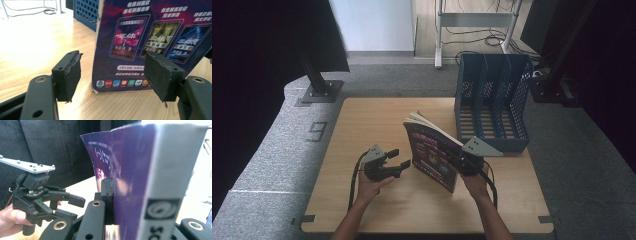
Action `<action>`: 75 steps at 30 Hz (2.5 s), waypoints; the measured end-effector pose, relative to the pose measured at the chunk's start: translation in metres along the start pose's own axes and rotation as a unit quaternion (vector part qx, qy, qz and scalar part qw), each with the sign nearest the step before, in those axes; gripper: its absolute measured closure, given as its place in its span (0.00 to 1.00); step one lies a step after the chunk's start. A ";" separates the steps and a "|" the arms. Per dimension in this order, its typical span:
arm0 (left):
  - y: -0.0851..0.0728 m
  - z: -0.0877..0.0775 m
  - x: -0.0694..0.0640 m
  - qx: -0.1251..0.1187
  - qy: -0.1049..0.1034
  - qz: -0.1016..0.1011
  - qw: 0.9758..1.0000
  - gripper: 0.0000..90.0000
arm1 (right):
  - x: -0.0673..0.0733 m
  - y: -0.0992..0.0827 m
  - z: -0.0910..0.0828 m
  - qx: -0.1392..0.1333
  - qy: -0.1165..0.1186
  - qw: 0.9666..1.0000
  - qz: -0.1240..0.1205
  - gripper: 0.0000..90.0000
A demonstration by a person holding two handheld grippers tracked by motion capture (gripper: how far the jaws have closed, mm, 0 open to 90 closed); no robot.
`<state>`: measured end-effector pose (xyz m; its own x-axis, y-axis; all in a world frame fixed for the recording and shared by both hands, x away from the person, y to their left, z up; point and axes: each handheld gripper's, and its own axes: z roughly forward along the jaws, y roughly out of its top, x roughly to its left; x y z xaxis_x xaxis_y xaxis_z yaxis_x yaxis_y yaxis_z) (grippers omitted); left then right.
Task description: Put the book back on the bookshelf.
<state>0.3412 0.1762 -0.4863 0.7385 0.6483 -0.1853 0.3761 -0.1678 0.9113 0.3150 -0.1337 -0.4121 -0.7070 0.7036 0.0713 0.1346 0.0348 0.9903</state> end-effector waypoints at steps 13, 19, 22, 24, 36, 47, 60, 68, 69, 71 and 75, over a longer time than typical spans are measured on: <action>0.000 -0.005 0.001 -0.001 0.003 -0.003 1.000 0.33 | -0.001 0.007 -0.007 -0.015 -0.013 1.000 -0.001 0.91; -0.001 -0.007 0.004 -0.002 0.005 -0.010 1.000 0.33 | -0.003 0.012 -0.010 -0.022 -0.020 1.000 -0.004 0.91; -0.001 -0.007 0.006 -0.001 0.005 -0.012 1.000 0.33 | -0.004 0.014 -0.013 -0.026 -0.024 0.999 -0.004 0.91; -0.002 -0.008 0.006 -0.001 0.005 -0.013 1.000 0.33 | -0.005 0.016 -0.015 -0.028 -0.025 0.999 -0.003 0.91; -0.004 -0.006 0.007 0.004 0.000 -0.018 1.000 0.33 | -0.012 0.021 -0.023 -0.038 -0.038 0.999 -0.003 0.91; -0.004 -0.006 0.007 0.007 0.001 -0.016 1.000 0.33 | -0.018 0.026 -0.027 -0.048 -0.052 0.998 0.001 0.91; -0.005 -0.004 0.009 0.014 0.006 -0.014 1.000 0.33 | -0.023 0.034 -0.036 -0.060 -0.064 0.996 0.003 0.91; -0.006 -0.003 0.009 0.018 0.012 -0.015 1.000 0.33 | -0.028 0.037 -0.040 -0.068 -0.075 0.995 0.005 0.91; -0.006 -0.003 0.009 0.019 0.012 -0.016 1.000 0.33 | -0.028 0.037 -0.041 -0.069 -0.076 0.995 0.006 0.91; -0.006 -0.003 0.009 0.020 0.012 -0.017 1.000 0.33 | -0.028 0.038 -0.042 -0.072 -0.079 0.994 0.004 0.91; -0.006 -0.003 0.009 0.021 0.011 -0.018 1.000 0.33 | -0.029 0.040 -0.043 -0.075 -0.081 0.994 0.004 0.91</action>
<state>0.3439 0.1858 -0.4927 0.7116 0.6708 -0.2090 0.4259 -0.1752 0.8876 0.3108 -0.1831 -0.3689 -0.5838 0.8088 0.0708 0.0255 -0.0689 0.9973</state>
